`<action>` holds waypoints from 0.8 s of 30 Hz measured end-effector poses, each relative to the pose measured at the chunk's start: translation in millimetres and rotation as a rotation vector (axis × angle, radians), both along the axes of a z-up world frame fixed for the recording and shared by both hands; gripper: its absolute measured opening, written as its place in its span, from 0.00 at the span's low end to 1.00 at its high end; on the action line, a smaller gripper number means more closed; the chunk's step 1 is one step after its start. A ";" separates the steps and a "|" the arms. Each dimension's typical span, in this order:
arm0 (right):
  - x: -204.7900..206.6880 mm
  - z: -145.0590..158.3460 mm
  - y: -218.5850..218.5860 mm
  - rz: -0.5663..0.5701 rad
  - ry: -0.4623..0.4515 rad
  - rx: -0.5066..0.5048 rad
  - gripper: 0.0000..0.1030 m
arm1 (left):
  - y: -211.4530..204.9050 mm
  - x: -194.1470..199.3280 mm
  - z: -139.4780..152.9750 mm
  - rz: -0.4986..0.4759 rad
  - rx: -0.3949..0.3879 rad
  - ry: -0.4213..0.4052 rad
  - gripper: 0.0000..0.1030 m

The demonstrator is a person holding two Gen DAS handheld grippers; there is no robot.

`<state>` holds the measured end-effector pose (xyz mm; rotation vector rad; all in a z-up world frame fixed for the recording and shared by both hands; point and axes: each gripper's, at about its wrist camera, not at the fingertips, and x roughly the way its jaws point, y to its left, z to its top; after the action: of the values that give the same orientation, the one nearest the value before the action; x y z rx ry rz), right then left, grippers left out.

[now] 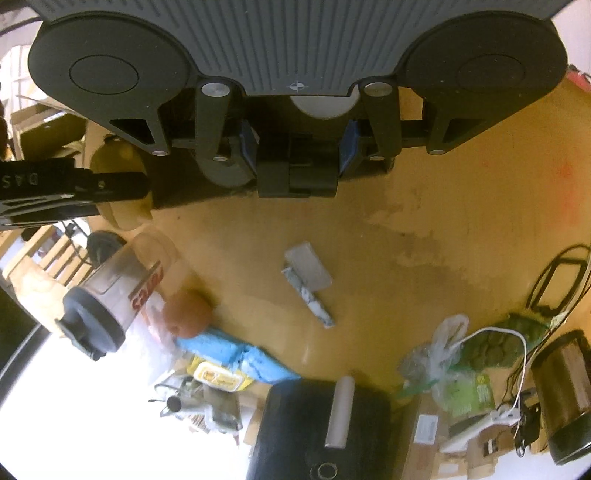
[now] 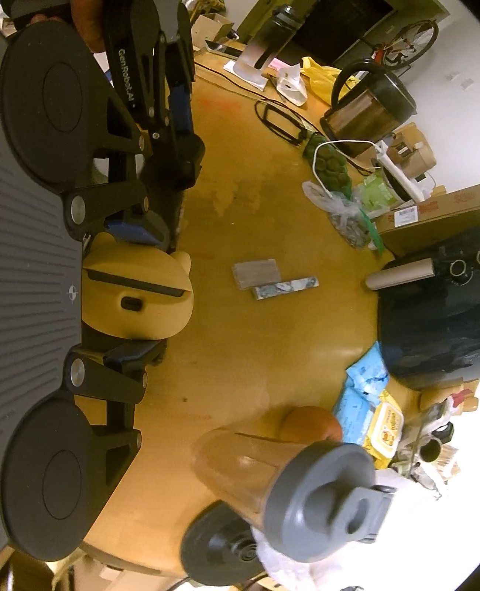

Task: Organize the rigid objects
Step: 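Carry the black cube with the left tool over the box while right tool carries the toy, then open the left tool to drop the black cube into the box while right tool releases the yellow toy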

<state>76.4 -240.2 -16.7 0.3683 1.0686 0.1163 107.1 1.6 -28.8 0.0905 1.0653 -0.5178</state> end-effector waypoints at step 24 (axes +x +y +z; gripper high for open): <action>-6.3 -12.5 6.2 0.039 0.045 -0.020 0.56 | 11.0 -22.5 17.5 0.062 -0.050 -0.036 0.52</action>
<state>70.1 -234.0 -29.2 0.3335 1.1211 0.1327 84.6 12.7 -11.3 0.0228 1.0165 -0.4846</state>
